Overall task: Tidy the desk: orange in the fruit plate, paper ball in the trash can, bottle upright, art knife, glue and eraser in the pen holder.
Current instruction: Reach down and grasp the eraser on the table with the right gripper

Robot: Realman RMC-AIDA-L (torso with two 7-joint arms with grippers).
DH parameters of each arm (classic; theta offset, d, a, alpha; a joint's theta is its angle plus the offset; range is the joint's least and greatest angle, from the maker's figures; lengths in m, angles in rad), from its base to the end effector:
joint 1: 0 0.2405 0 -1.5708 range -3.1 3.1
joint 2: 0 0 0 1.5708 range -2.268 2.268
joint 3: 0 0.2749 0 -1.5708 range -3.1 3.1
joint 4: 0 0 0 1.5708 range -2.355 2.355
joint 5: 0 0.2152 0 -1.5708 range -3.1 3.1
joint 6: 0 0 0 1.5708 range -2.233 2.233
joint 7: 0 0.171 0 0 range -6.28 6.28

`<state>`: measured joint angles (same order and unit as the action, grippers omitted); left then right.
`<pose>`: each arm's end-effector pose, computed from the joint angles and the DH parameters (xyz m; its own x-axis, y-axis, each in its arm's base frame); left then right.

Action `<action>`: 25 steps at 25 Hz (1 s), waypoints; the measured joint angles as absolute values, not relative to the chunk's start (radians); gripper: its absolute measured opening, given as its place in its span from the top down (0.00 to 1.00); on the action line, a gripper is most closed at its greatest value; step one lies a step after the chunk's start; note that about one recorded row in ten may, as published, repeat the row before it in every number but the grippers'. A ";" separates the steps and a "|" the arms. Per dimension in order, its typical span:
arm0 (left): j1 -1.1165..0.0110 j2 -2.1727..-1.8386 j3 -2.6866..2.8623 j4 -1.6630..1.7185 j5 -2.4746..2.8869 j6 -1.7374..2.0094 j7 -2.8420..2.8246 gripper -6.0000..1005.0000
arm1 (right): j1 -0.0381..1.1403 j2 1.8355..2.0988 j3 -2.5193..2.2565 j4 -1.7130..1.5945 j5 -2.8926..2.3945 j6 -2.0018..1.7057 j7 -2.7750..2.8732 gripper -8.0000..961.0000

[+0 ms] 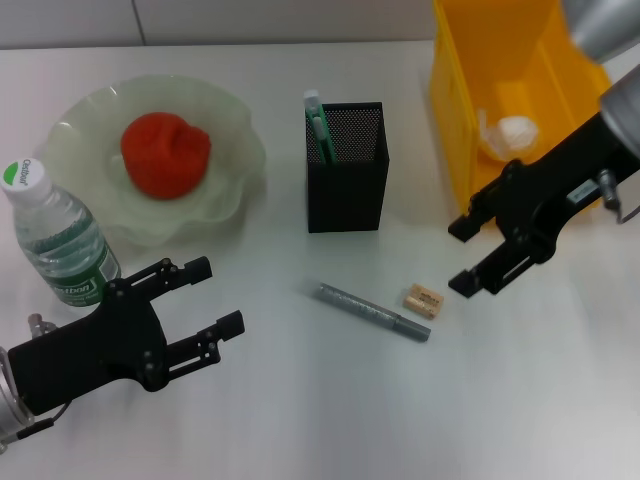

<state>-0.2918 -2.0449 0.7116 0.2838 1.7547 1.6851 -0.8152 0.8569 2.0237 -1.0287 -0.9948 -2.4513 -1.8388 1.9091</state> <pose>-0.3212 0.2456 -0.0550 0.6866 0.1859 0.7028 0.4497 -0.8682 -0.2097 0.1758 0.3815 -0.0138 0.9373 -0.2661 0.2249 -0.2815 -0.9588 0.0386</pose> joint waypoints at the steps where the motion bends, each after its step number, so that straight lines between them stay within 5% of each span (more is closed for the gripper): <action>1: -0.292 -2.045 0.712 0.284 1.755 1.682 -0.816 0.25 | 0.863 2.034 -1.042 -0.997 -2.472 -1.829 1.909 0.21; 4: -0.292 -2.045 0.712 0.284 1.755 1.675 -0.816 0.25 | 0.874 2.075 -1.091 -1.013 -2.547 -1.781 1.910 0.21; 6: -0.292 -2.045 0.712 0.284 1.755 1.675 -0.816 0.25 | 0.875 2.079 -1.107 -1.014 -2.556 -1.770 1.912 0.21; 25: -0.291 -2.052 0.713 0.284 1.755 1.654 -0.828 0.25 | 0.895 2.088 -1.311 -0.889 -2.544 -1.561 1.939 0.23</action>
<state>-0.2909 -2.0520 0.7125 0.2837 1.7549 1.6539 -0.8284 0.8948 2.0876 -1.3106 -0.8893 -2.5441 -1.5614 1.9386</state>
